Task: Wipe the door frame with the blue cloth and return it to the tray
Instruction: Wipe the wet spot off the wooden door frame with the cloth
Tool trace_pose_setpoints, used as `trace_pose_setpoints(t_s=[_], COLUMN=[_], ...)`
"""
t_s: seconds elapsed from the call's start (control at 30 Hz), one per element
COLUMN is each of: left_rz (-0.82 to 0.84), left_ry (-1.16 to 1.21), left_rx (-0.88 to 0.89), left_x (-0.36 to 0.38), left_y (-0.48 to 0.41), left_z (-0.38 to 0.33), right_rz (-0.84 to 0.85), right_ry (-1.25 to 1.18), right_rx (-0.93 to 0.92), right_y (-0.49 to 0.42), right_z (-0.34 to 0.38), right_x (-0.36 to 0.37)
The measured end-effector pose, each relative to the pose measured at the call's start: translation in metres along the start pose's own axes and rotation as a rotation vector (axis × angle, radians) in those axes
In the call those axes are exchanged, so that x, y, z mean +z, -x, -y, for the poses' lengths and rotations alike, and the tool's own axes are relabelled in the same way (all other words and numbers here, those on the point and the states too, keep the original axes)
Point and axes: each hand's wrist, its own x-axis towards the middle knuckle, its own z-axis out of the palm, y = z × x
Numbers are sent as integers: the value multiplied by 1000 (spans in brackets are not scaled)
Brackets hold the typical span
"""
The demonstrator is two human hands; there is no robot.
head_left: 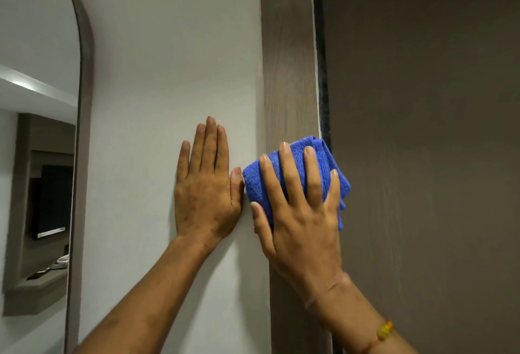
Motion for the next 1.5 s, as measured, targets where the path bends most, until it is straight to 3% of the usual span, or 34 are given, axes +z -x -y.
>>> trace_pose_setpoints(t_s=[0.33, 0.53, 0.8, 1.03, 1.33, 1.5], left_rz=[10, 6, -4, 5, -5, -1], left_ry=[-24, -10, -9, -8, -2, -9], left_rx=[5, 12, 14, 22, 29, 35], left_x=[-1, -2, 0, -1, -1, -1], left_y=[-1, 0, -2, -1, -2, -1], left_z=[1, 1, 1, 0, 2, 3], right_rz=[-68, -78, -69, -67, -75, -97], right_ry=[-45, -5, -44, -56, -43, -98], right_rx=[68, -18, 43, -11, 28, -11], right_y=[-140, -51, -145, -35, -126, -64], right_z=[-6, 0, -5, 3, -1, 1], right_x=[-14, -1, -18, -2, -13, -5])
